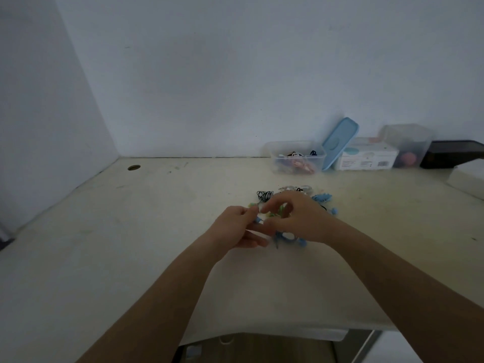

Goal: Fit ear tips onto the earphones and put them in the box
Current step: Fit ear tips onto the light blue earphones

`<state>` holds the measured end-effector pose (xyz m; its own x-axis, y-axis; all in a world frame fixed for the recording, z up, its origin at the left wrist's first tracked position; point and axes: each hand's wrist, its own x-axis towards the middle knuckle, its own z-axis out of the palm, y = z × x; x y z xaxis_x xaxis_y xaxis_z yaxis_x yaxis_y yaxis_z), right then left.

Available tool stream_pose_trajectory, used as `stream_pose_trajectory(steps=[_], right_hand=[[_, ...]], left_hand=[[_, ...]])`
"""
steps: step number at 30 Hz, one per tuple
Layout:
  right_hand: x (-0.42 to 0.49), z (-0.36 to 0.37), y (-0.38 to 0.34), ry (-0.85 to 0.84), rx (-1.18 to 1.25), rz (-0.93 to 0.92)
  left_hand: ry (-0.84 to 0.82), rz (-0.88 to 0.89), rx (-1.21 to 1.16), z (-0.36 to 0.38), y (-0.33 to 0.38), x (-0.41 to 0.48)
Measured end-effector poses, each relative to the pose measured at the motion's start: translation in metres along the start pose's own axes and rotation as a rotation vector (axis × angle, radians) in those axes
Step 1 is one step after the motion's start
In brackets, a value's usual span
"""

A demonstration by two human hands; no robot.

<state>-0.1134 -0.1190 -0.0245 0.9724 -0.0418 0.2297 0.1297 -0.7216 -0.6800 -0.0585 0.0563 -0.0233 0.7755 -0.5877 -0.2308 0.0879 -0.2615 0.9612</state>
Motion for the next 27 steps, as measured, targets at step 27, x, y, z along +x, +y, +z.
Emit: stream_pose_trajectory(steps=[27], right_hand=[[0.072, 0.032, 0.012, 0.057, 0.920, 0.287]], left_hand=[[0.384, 0.196, 0.564, -0.104, -0.028, 0.053]])
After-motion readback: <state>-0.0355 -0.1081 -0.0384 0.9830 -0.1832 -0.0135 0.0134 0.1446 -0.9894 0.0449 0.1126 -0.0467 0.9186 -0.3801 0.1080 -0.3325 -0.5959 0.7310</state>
